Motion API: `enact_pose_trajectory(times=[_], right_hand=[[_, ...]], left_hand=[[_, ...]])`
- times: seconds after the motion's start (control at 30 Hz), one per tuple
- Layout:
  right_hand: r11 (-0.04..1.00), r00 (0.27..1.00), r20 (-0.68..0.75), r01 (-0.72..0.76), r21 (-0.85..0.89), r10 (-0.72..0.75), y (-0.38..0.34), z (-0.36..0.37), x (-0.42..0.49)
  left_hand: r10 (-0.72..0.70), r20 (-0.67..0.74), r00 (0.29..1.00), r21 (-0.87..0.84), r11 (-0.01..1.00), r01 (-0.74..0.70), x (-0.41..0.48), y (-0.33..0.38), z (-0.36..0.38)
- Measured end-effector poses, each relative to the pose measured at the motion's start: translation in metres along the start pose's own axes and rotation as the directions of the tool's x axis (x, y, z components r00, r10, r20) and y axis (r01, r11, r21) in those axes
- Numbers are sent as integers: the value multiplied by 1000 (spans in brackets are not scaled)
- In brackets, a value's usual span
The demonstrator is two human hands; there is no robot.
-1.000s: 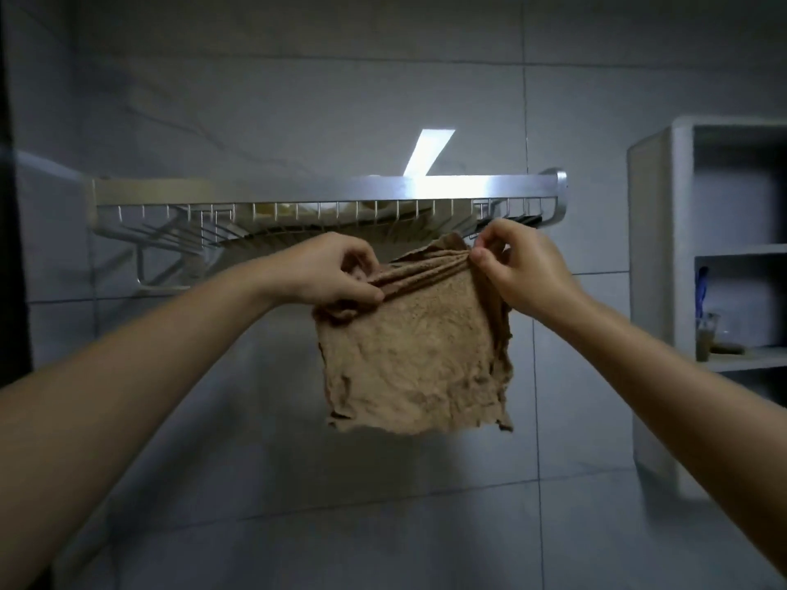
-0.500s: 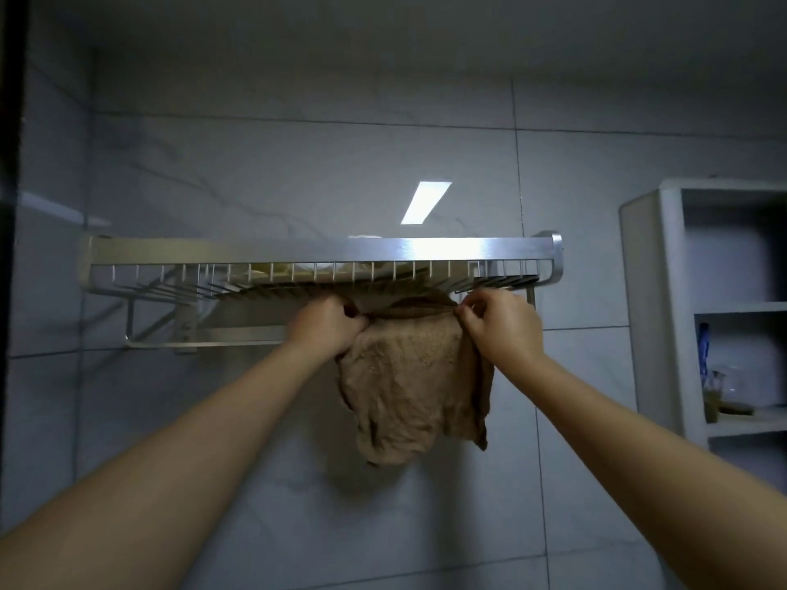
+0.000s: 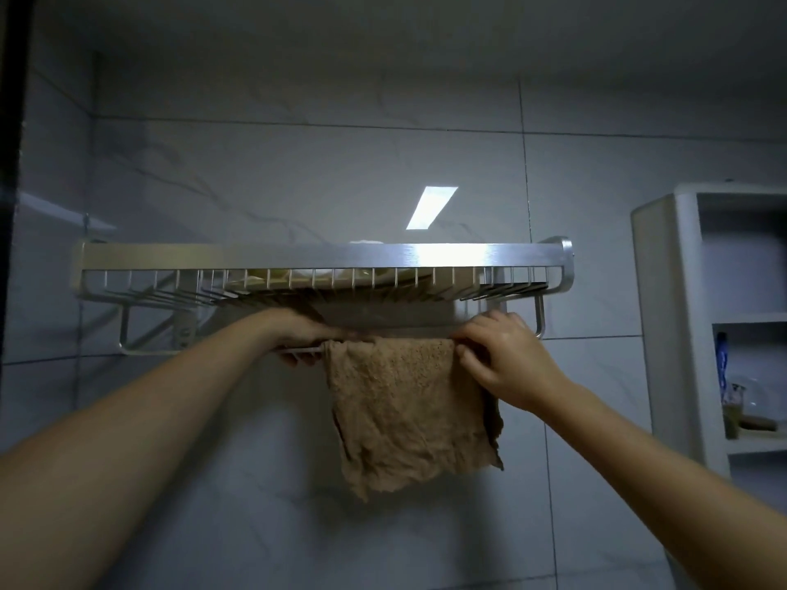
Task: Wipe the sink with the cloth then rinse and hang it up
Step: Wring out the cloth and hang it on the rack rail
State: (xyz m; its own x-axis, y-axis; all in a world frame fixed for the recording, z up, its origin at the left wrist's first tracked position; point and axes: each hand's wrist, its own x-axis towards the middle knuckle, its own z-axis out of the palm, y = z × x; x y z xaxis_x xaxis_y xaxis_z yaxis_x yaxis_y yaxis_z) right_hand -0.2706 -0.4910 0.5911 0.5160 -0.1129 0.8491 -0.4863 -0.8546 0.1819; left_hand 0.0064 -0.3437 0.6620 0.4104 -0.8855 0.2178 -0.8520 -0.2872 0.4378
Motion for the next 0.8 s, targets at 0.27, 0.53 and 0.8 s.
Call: enact_pose_trajectory(times=[0.27, 0.53, 0.8], right_hand=[[995, 999, 53, -4, -99, 9, 3, -1, 3], [990, 993, -61, 99, -102, -106, -18, 13, -20], [998, 972, 228, -50, -25, 54, -10, -2, 14]], left_hand=[[301, -578, 759, 251, 950, -186, -26, 4, 40], [745, -517, 422, 677, 658, -330, -46, -14, 93], [524, -171, 834, 318, 831, -456, -30, 13, 33]])
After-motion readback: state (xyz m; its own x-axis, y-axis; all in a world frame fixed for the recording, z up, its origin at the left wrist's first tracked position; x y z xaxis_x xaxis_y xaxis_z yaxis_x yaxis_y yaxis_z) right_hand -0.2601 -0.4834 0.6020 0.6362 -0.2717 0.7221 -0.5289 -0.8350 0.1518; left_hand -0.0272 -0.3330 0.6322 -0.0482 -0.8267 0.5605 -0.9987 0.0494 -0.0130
